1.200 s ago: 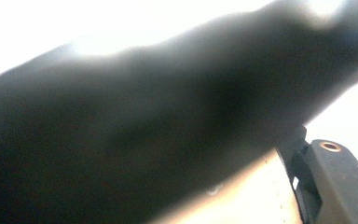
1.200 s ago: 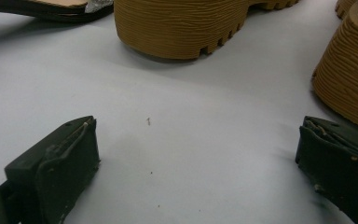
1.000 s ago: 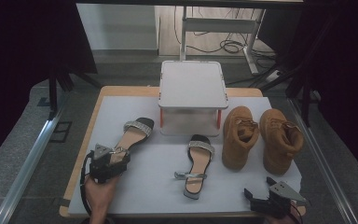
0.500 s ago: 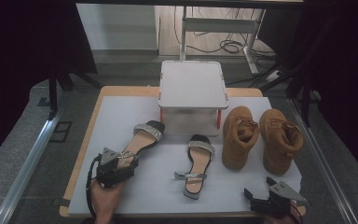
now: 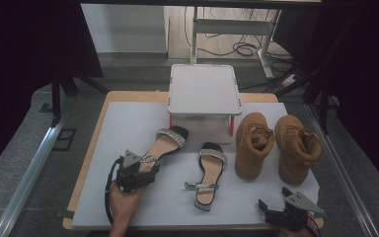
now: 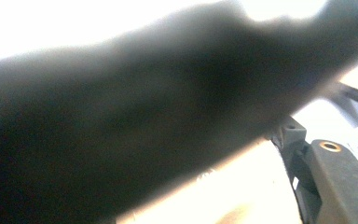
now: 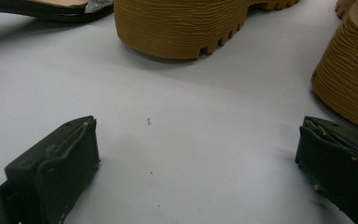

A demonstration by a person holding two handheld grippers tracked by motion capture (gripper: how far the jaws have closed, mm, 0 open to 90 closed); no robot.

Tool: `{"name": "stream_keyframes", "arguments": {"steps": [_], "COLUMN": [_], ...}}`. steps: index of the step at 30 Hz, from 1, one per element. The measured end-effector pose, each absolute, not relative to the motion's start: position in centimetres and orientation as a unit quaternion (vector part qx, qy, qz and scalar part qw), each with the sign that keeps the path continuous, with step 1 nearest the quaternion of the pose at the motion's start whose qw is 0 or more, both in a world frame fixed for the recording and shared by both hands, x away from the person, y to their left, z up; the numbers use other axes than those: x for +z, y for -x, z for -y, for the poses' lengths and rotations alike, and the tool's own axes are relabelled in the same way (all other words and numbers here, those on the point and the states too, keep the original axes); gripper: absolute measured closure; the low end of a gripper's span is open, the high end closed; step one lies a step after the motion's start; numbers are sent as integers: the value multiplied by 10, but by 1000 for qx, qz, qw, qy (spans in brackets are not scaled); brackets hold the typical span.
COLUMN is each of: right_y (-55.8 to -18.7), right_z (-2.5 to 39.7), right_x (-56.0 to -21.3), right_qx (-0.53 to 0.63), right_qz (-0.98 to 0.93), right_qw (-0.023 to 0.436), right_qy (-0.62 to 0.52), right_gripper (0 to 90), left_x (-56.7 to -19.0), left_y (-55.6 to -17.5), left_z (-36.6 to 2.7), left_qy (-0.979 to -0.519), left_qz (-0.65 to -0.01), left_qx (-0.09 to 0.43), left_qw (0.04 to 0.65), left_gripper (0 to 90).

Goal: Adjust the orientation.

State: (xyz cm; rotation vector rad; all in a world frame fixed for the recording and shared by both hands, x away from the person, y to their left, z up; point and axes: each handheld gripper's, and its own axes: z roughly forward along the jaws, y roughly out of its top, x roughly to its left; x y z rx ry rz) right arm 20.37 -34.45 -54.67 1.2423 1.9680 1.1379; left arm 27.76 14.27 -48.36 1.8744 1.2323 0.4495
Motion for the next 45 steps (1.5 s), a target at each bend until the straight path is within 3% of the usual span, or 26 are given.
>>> {"name": "stream_keyframes", "arguments": {"steps": [45], "right_y": [-204], "right_z": [345], "right_x": [-547], "right_qx": [424], "right_qz": [-731], "right_qw": [272], "right_qy": [-461], "right_gripper": [0], "left_x": [-493], "left_y": [-359], "left_z": [-70], "left_qy": [-739], "left_qz": [-508], "left_qx": [169], "left_qw": [410], "left_gripper": [388]}}
